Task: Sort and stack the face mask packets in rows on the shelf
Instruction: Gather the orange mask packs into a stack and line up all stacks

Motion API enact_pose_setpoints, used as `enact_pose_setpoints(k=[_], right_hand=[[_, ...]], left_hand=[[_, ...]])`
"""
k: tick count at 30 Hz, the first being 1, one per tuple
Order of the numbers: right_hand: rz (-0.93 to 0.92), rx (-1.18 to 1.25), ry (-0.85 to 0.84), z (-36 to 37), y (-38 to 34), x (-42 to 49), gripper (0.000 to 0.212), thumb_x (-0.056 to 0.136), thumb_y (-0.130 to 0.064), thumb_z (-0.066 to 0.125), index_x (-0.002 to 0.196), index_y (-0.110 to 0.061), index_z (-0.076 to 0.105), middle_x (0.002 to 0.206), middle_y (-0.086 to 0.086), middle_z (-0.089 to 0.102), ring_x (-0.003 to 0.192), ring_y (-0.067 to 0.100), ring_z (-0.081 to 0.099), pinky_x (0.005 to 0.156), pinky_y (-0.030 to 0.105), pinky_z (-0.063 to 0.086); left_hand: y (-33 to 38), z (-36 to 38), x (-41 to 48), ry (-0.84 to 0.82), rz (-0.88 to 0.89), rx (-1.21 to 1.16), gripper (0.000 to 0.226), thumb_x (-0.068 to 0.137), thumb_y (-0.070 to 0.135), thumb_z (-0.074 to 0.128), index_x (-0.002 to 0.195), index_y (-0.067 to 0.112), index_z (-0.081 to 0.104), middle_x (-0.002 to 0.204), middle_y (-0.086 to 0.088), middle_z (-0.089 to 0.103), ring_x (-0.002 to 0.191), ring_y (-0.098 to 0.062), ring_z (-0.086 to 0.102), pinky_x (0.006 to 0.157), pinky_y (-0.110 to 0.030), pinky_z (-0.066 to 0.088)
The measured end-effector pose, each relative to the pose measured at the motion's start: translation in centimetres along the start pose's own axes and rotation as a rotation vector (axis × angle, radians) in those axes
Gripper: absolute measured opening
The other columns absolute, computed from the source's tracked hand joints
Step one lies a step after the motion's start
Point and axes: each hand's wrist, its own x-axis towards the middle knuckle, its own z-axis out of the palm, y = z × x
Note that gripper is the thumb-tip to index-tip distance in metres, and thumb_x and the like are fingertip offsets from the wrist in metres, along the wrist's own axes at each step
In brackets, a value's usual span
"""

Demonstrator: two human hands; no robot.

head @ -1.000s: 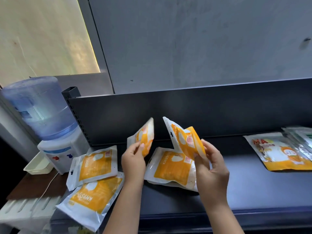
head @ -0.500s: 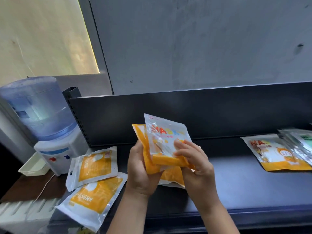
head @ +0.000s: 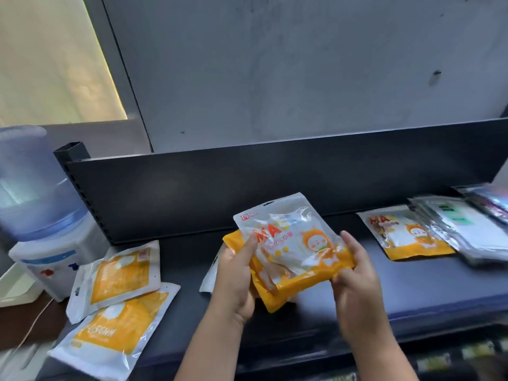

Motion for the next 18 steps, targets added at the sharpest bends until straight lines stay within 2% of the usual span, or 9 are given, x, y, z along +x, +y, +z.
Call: enact_pose_setpoints(k=[2, 4, 5, 7, 10, 12, 14, 16, 18], right_hand=[[0.104, 0.303, 0.094, -1.5, -1.1, 0.5, 0.054, 0.097, 0.003, 0.049, 0.146, -0.019, 0.046, 0.119, 0.019, 0.07, 0.099, 0.027, 0.076, 0.084, 0.04, 0.057], [0.157, 0.301, 0.055, -2.8, -2.2, 1.5, 0.036, 0.099, -0.016, 0.061, 0.133, -0.006, 0.055, 0.118, 0.027, 0.072, 0.097, 0.033, 0.077, 0.084, 0.047, 0.06], [0.168, 0.24, 0.015, -3.6, -2.6, 2.1, 0.035, 0.098, -0.021, 0.066, 0.127, -0.002, 0.062, 0.116, 0.027, 0.074, 0.099, 0.035, 0.077, 0.086, 0.048, 0.061], [0.185, 0.119, 0.038, -5.7, -3.2, 3.4, 0.039, 0.089, -0.019, 0.076, 0.123, -0.002, 0.069, 0.108, 0.02, 0.079, 0.098, 0.035, 0.078, 0.087, 0.047, 0.061], [0.161, 0.019, 0.146, -10.2, -4.8, 5.8, 0.048, 0.08, -0.012, 0.085, 0.126, -0.009, 0.07, 0.103, 0.01, 0.082, 0.091, 0.023, 0.08, 0.081, 0.039, 0.062], [0.133, 0.02, 0.201, -13.7, -6.4, 7.5, 0.042, 0.084, -0.01, 0.083, 0.124, -0.013, 0.071, 0.101, 0.007, 0.082, 0.086, 0.02, 0.079, 0.075, 0.034, 0.063], [0.144, 0.069, 0.218, -17.5, -7.9, 9.4, 0.034, 0.088, -0.007, 0.078, 0.12, -0.016, 0.071, 0.098, 0.008, 0.081, 0.082, 0.021, 0.078, 0.069, 0.034, 0.065], [0.146, 0.058, 0.191, -20.8, -9.5, 10.9, 0.03, 0.091, -0.007, 0.075, 0.12, -0.014, 0.07, 0.1, 0.011, 0.081, 0.08, 0.022, 0.077, 0.065, 0.035, 0.065], [0.152, 0.051, 0.163, -23.5, -10.8, 11.9, 0.031, 0.093, -0.006, 0.071, 0.123, -0.011, 0.068, 0.105, 0.014, 0.079, 0.08, 0.023, 0.076, 0.066, 0.036, 0.064]], left_hand=[[-1.1, 2.0, -0.3, 0.025, 0.019, -0.013, 0.03, 0.098, 0.022, 0.07, 0.126, 0.01, 0.068, 0.116, -0.02, 0.078, 0.107, -0.043, 0.075, 0.096, -0.071, 0.053], [-2.4, 4.2, -0.6, 0.069, 0.049, -0.016, 0.032, 0.094, 0.018, 0.076, 0.124, 0.008, 0.069, 0.113, -0.02, 0.079, 0.104, -0.042, 0.076, 0.094, -0.07, 0.056], [-3.1, 5.3, -0.5, 0.089, 0.063, -0.011, 0.033, 0.093, 0.019, 0.077, 0.123, 0.008, 0.069, 0.113, -0.019, 0.079, 0.104, -0.042, 0.077, 0.093, -0.069, 0.056], [-4.6, 7.8, -0.3, 0.123, 0.079, 0.004, 0.035, 0.092, 0.026, 0.078, 0.121, 0.009, 0.07, 0.112, -0.018, 0.08, 0.104, -0.041, 0.077, 0.094, -0.068, 0.056], [-7.0, 11.6, 0.1, 0.197, 0.072, 0.017, 0.032, 0.097, 0.036, 0.072, 0.116, 0.011, 0.07, 0.105, -0.016, 0.081, 0.1, -0.037, 0.078, 0.093, -0.063, 0.059], [-8.7, 14.0, 0.4, 0.238, 0.07, 0.01, 0.026, 0.1, 0.035, 0.068, 0.112, 0.012, 0.071, 0.101, -0.014, 0.082, 0.094, -0.033, 0.08, 0.087, -0.057, 0.063], [-10.3, 16.3, 0.6, 0.262, 0.097, 0.035, 0.021, 0.1, 0.031, 0.068, 0.109, 0.013, 0.072, 0.098, -0.011, 0.083, 0.086, -0.025, 0.081, 0.071, -0.041, 0.066], [-11.8, 18.2, 0.7, 0.285, 0.138, 0.074, 0.014, 0.099, 0.027, 0.069, 0.106, 0.016, 0.073, 0.094, -0.006, 0.083, 0.079, -0.017, 0.081, 0.058, -0.028, 0.062], [-13.1, 19.7, 0.7, 0.305, 0.163, 0.078, 0.013, 0.098, 0.022, 0.071, 0.108, 0.014, 0.073, 0.098, -0.009, 0.083, 0.086, -0.022, 0.081, 0.064, -0.032, 0.062]])
